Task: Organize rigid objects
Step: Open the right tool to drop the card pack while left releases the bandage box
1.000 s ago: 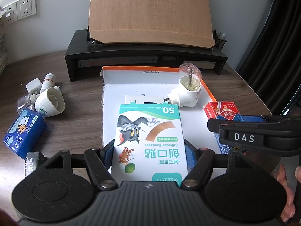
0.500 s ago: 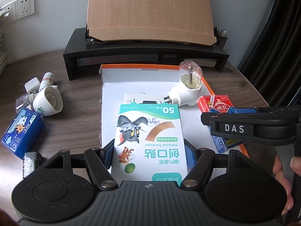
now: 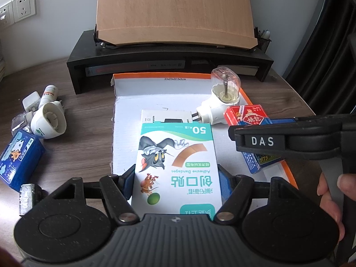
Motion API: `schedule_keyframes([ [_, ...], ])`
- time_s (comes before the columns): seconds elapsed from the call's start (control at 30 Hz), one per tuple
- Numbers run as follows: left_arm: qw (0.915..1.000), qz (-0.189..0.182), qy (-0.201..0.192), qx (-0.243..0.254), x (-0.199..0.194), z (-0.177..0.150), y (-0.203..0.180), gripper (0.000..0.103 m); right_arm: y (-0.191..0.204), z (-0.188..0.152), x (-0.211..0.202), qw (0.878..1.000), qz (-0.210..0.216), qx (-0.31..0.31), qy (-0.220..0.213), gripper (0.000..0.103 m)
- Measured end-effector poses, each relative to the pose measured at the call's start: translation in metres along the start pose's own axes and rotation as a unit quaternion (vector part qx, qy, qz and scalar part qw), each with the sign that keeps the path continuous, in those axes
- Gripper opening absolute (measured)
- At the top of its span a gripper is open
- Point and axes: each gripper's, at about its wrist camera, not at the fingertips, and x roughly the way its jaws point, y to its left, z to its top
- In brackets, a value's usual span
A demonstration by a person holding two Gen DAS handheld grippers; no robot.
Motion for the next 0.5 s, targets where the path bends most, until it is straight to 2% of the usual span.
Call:
schedule_keyframes([
  [0.27, 1.0000, -0.001, 0.003, 0.003, 0.006, 0.003, -0.005, 0.071, 0.002, 0.006, 0.005, 1.000, 0.001, -0.011, -0.006, 0.072],
  [0.33, 1.0000, -0.002, 0.005, 0.003, 0.008, 0.003, -0.007, 0.071, 0.001, 0.007, 0.003, 1.000, 0.001, -0.012, -0.015, 0.069],
  [0.5, 0.9997, -0.019, 0.010, 0.008, 0.010, 0.002, -0.015, 0.071, -0.004, 0.005, -0.007, 1.000, -0.007, -0.002, -0.031, 0.071],
])
